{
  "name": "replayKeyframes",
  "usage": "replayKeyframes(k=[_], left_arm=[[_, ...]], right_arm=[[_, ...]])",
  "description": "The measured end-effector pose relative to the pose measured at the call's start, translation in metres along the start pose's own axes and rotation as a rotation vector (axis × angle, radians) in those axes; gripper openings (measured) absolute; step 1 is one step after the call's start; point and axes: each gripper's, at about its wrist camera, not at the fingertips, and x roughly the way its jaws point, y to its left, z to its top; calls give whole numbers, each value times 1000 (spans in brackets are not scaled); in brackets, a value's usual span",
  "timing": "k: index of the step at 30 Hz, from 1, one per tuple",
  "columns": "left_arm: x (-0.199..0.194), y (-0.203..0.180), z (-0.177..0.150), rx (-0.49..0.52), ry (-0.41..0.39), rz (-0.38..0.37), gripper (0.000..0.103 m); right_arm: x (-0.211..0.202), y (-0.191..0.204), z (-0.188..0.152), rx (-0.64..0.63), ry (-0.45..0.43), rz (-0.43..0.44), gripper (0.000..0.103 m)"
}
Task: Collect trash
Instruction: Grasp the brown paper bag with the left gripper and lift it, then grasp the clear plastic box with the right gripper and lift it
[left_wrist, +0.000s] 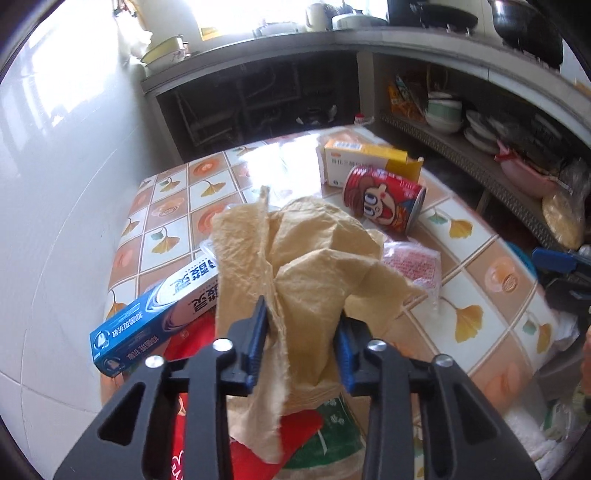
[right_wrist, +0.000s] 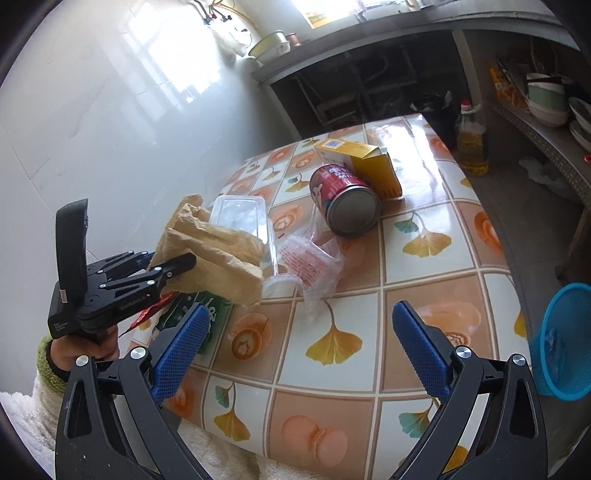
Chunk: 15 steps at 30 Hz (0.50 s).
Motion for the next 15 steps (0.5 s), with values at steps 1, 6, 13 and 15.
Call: replayKeyframes(k=[1, 6, 13, 15], left_arm=[[-4, 3, 0, -16, -7, -11, 16], [-26, 19, -3, -96, -70, -73, 3], [-74, 50, -6, -235, -249, -60, 2], [-84, 61, -7, -277, -289, -24, 2]], right_arm=[[-1, 0, -1, 1, -2, 0, 95], [-8, 3, -2, -12, -16, 0, 95], [-7, 11, 7, -29, -17, 67, 95], [-1, 19, 14, -48, -4, 101, 95]])
